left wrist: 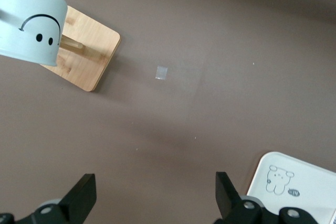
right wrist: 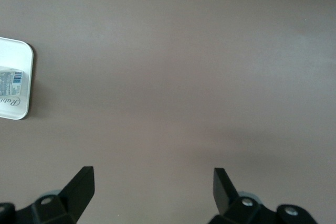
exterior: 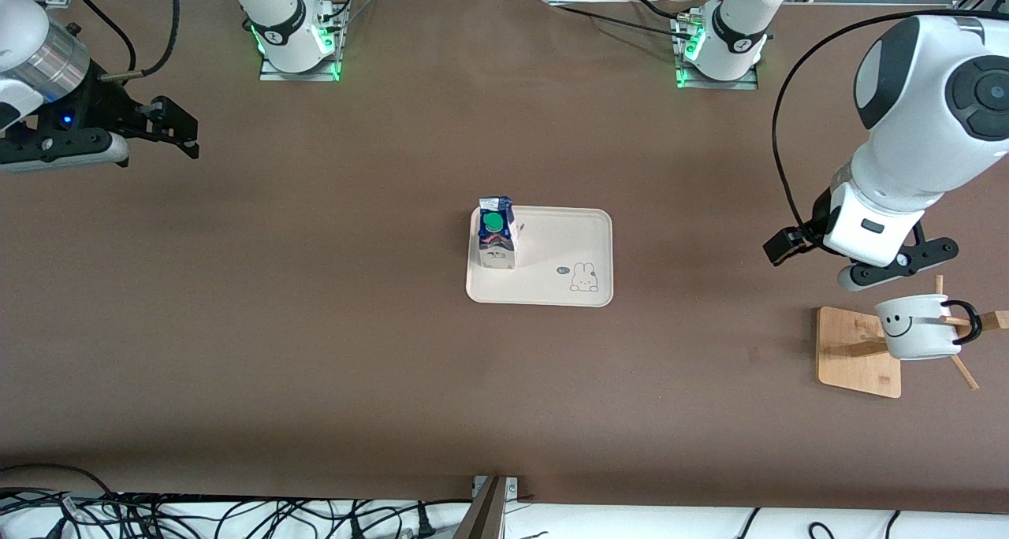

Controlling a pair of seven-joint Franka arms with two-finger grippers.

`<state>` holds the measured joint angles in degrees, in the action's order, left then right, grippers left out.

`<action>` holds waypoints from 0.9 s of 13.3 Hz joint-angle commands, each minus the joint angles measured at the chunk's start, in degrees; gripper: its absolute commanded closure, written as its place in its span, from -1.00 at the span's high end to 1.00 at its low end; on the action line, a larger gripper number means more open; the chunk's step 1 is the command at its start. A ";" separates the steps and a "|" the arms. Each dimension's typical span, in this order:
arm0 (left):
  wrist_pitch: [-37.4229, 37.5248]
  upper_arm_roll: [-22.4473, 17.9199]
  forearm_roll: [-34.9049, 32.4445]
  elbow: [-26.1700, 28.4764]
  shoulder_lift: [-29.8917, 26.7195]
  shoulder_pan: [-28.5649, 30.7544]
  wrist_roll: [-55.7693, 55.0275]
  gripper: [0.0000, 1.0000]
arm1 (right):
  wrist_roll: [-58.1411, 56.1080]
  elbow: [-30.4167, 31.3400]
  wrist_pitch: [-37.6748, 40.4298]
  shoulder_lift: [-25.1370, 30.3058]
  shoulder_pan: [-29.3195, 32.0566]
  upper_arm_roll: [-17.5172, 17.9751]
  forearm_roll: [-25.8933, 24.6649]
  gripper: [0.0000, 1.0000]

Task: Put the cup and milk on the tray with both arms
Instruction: 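Retract the right gripper while the left gripper moves toward the mug, then lower the left gripper to the white mug on the stand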

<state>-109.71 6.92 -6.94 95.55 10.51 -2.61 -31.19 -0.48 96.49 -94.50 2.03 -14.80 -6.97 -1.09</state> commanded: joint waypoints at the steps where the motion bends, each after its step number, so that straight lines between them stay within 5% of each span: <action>1: -8.74 0.64 -1.32 8.24 -4.44 4.17 -0.89 1.00 | -0.48 -1.74 0.02 -1.23 0.92 0.81 -1.11 1.00; 12: -15.70 0.91 5.77 11.84 -3.92 13.32 6.75 1.00 | -0.40 -1.74 -2.00 -1.59 1.00 0.81 -0.85 1.00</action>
<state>-123.03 7.06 -4.53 105.44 7.34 9.23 -26.40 -0.48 95.85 -96.63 0.96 -14.54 -6.86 -1.12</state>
